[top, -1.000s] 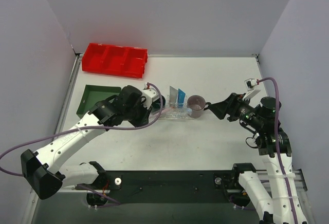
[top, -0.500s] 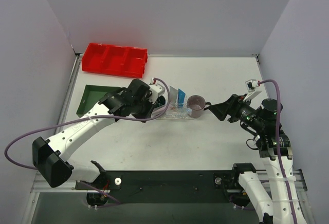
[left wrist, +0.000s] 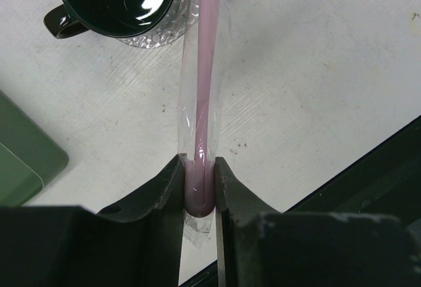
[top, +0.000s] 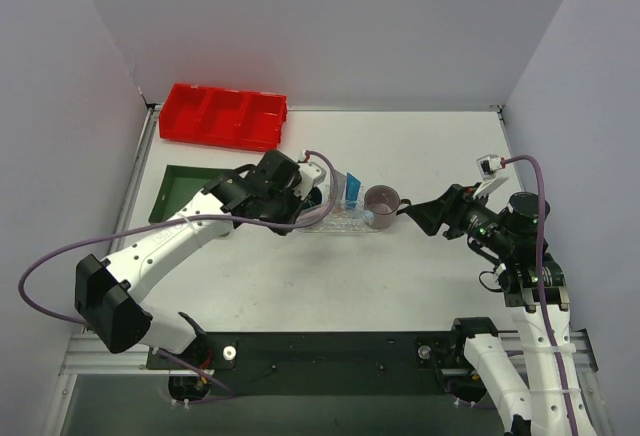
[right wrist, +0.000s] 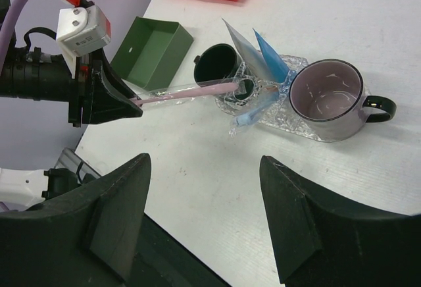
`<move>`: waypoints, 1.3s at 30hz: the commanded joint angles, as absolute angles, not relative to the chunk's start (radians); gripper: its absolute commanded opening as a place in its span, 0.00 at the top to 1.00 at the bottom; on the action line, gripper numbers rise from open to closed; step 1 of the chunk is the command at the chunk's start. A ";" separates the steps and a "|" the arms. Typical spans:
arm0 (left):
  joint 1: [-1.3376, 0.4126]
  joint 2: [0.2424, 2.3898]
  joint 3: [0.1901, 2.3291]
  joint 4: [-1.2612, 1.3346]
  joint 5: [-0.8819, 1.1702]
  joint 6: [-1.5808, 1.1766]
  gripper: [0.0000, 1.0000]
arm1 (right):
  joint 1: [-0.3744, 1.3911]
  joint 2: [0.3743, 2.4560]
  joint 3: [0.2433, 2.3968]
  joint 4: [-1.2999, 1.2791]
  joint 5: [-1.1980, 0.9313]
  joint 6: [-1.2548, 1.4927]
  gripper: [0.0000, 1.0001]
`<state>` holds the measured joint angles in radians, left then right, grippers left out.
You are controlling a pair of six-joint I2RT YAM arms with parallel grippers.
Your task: Prepare toiletry sets of a toothbrush and toothpaste on the tray
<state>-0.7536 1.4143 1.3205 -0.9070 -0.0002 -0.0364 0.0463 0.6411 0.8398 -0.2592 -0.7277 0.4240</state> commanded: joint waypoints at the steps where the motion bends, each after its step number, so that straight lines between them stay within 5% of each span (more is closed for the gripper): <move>1: -0.758 1.436 1.385 -0.913 -0.008 -0.015 1.00 | 0.041 0.641 0.842 -0.244 -0.741 0.403 0.38; 39: -0.804 1.689 1.604 -0.999 -0.120 -0.005 1.00 | 0.041 0.657 0.822 -0.255 -0.721 0.350 0.38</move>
<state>-0.7979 1.6608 1.5322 -0.9783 -0.0868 -0.0139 0.0463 0.6491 0.8303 -0.2741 -0.7208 0.3756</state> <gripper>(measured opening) 0.293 0.621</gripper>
